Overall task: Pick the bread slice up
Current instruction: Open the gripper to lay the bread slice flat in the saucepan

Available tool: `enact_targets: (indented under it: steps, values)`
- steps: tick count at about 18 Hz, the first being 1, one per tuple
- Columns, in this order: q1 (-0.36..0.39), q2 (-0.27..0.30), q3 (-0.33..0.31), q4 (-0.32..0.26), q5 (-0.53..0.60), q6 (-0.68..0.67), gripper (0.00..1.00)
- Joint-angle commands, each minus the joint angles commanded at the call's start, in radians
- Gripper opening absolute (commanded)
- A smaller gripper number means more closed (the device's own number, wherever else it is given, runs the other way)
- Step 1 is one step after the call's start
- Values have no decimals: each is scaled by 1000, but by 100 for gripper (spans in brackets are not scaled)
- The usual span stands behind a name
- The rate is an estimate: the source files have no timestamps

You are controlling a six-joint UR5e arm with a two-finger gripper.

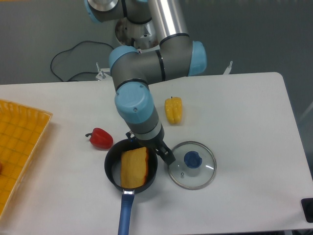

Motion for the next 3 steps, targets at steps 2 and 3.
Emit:
enact_targets:
  steps: [2,3]
  values:
    - [15,0,0,2,-17,11,100]
    - [23,0,2,3,-35,11,100]
